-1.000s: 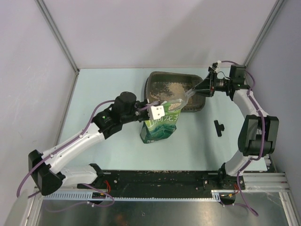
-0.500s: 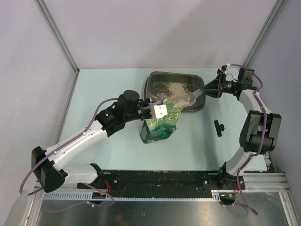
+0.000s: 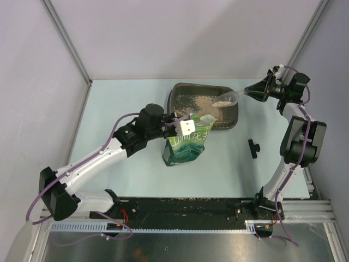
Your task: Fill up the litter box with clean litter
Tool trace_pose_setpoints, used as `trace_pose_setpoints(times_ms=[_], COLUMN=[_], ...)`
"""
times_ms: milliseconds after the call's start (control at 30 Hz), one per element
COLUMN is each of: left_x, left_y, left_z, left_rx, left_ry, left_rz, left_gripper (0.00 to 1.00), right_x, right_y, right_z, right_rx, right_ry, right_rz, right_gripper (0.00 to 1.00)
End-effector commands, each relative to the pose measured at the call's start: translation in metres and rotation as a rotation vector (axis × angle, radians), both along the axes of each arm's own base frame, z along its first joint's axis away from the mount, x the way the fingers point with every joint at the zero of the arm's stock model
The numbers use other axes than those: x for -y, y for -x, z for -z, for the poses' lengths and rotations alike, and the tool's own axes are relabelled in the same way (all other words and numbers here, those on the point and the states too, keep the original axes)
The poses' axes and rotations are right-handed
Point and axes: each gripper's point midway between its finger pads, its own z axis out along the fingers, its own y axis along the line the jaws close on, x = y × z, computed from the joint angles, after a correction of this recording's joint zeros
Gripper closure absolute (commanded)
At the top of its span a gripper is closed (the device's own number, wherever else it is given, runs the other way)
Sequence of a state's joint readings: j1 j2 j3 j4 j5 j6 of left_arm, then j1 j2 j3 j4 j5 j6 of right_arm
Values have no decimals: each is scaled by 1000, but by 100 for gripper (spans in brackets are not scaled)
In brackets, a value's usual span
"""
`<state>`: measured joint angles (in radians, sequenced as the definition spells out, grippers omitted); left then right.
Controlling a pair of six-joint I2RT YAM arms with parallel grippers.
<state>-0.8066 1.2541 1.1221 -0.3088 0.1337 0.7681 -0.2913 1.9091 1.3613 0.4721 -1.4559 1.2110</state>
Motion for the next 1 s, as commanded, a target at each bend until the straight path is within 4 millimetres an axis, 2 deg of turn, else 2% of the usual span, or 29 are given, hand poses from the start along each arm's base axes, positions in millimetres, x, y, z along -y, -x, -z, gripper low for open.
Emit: trace_pose_setpoints(times_ms=[0,133,167,233,267,300,367,500,700,967], left_x=[5,4,4,4,4,4,4,5,3,0], left_y=[-9,-10,-10,-11,-11,-12,-13,-13,-10,-5], left_z=[-19,-16,-15,-14,-16,-16,-16,-12,-8,-5], left_rx=[48,43,39,37,42,41,42,35,26,20], left_ry=[44,38,39,34,36,35,34,28,25,28], left_rz=[-13,-21,-24,-27,-29,-33,-33,-31,-30,-26], left_gripper=[100,100,100,100,100,100,100,100,100,100], right_x=[12,18,22,29,34,36,44,52,48,34], right_y=[-29,-54,-65,-77,-88,-93,-105,-110,-111,-104], right_z=[-6,4,3,12,22,19,26,39,45,37], right_rx=[126,139,182,146,211,189,245,229,259,319], right_ry=[32,51,77,111,180,206,301,400,508,587], right_rz=[71,112,144,190,225,237,289,343,369,361], right_gripper=[100,100,100,100,100,100,100,100,100,100])
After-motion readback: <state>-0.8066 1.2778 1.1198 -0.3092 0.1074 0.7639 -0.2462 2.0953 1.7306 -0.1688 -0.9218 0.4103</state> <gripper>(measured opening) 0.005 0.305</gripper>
